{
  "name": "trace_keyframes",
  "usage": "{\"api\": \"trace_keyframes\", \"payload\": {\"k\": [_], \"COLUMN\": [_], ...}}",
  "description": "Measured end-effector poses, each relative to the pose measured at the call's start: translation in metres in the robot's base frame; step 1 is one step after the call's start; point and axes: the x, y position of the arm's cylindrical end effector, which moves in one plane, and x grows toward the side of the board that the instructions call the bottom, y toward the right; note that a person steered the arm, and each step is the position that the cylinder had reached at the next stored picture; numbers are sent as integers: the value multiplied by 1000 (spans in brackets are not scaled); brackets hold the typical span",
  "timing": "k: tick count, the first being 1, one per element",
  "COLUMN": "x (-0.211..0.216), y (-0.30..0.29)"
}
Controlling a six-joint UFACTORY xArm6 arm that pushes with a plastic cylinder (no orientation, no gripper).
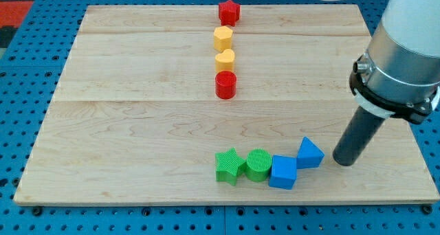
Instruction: Place the blue triangle above the green star
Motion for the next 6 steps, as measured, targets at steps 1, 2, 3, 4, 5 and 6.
{"api": "trace_keyframes", "payload": {"k": [1,2,3,4,5,6], "x": [0,0,-6,-28,-25,-43], "y": [-67,-112,-150,-171,-134,-117]}}
